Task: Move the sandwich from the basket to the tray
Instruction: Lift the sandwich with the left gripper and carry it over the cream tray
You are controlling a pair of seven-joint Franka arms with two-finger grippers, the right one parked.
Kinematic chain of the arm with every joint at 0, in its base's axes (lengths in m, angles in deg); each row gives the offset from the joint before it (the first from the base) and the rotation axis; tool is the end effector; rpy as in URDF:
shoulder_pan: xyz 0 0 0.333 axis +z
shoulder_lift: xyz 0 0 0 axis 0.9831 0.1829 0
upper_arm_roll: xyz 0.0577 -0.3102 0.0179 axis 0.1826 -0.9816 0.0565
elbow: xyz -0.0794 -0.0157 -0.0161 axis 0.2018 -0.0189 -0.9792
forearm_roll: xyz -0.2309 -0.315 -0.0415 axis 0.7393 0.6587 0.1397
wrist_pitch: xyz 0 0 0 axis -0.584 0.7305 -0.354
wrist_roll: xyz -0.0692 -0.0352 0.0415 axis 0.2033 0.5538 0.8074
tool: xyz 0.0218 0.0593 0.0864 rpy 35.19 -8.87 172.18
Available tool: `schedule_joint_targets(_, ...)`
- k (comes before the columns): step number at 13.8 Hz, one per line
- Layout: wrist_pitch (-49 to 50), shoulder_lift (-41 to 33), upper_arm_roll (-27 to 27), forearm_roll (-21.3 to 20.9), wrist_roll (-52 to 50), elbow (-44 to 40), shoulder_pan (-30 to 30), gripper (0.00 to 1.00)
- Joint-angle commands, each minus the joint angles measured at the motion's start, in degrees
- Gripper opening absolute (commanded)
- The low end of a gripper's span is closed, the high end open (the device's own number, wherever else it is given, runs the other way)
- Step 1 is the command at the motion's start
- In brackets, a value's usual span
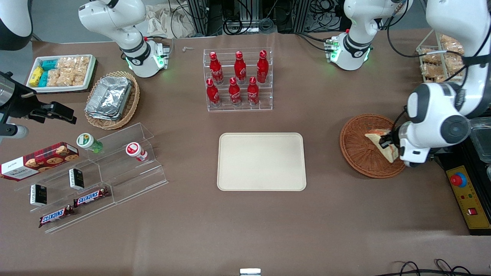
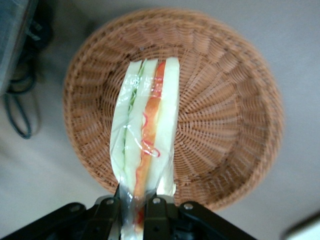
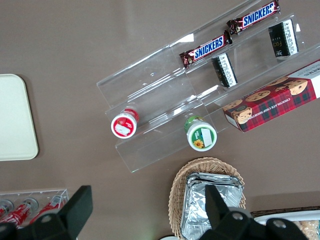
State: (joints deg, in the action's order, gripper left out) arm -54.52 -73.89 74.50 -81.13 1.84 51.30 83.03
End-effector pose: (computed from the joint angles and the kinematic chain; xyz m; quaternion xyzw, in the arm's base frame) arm 0.5655 -0.0005 0.3480 -0.9443 -0.2877 0.1442 0.0689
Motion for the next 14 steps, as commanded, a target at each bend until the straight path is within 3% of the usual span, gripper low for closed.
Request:
schedule_joint_targets(1,7.8,0.1,-0.4,-0.7,0.1,-10.1,-1.4,0.09)
schedule_joint_targets(8,20.3,6.7,-1.6,0.3,2.2,-32.1,-3.7,0.0)
schedule_joint_targets(14,20.9,8.4,-5.1,-0.1,3.3,-33.9,-9.5,0.0)
